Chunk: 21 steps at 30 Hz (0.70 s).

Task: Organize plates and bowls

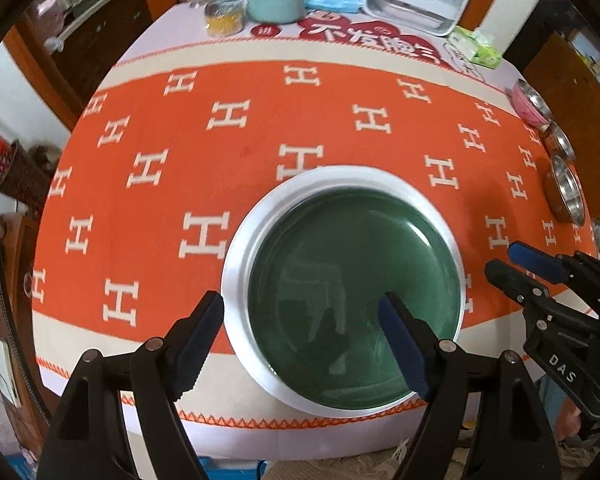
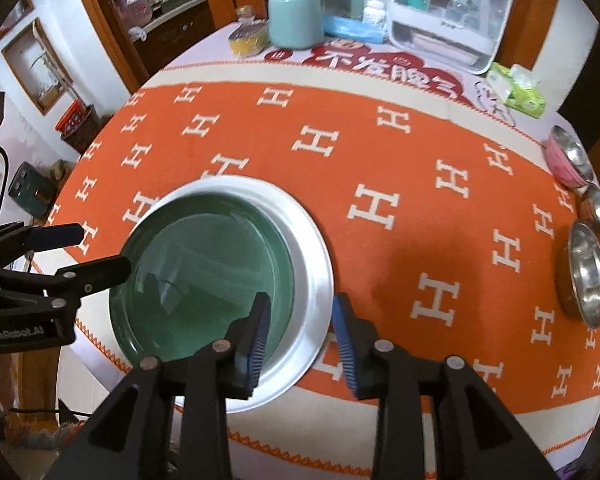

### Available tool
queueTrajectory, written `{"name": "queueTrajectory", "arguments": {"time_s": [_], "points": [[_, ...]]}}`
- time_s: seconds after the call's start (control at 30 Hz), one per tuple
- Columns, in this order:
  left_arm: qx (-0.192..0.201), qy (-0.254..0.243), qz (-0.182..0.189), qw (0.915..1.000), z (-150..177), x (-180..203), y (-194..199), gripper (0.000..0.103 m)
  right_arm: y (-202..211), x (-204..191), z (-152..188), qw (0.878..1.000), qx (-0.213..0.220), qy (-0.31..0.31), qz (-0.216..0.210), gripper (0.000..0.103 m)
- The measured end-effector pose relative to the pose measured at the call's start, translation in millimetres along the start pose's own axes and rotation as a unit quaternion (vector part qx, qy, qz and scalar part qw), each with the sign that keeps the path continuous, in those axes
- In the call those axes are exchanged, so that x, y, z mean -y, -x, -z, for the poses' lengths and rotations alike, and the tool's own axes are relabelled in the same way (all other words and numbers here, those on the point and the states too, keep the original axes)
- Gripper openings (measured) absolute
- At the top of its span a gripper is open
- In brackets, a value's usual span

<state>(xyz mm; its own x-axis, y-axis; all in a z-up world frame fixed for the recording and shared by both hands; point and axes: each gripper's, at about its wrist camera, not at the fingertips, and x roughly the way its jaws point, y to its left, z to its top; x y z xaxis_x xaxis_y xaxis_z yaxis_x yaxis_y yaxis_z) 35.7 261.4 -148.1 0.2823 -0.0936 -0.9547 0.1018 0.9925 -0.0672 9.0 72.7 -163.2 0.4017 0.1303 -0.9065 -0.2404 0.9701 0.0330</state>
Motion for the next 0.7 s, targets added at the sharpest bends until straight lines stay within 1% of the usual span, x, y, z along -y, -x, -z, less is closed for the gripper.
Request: {"name": "queueTrajectory", "arguments": {"time_s": [0.1, 0.2, 0.33, 0.43, 0.5, 0.63, 0.7], "points": [[0.013, -0.023, 0.002, 0.9996, -2, 10, 5, 0.079, 11, 2, 5, 1.000, 0.014, -0.011, 0.014, 0.038], [0.025, -0.037, 0.016, 0.9989, -4, 20, 12, 0.078, 19, 4, 10, 0.999, 0.023, -0.018, 0.030, 0.038], [0.025, -0.040, 0.035, 0.9983, -8, 31, 14, 0.078, 30, 10, 19, 0.998, 0.033, -0.026, 0.053, 0.038], [0.025, -0.042, 0.033, 0.9983, -12, 44, 13, 0.077, 40, 21, 27, 0.996, 0.045, -0.035, 0.067, 0.038], [0.027, -0.046, 0.037, 0.9979, -14, 55, 13, 0.077, 46, 32, 32, 0.995, 0.053, -0.043, 0.071, 0.038], [0.041, -0.048, 0.026, 0.9977, -19, 82, 18, 0.077, 55, 62, 38, 0.994, 0.061, -0.062, 0.067, 0.038], [0.050, -0.052, 0.018, 0.9972, -23, 102, 23, 0.077, 59, 85, 40, 0.993, 0.063, -0.077, 0.060, 0.038]]}}
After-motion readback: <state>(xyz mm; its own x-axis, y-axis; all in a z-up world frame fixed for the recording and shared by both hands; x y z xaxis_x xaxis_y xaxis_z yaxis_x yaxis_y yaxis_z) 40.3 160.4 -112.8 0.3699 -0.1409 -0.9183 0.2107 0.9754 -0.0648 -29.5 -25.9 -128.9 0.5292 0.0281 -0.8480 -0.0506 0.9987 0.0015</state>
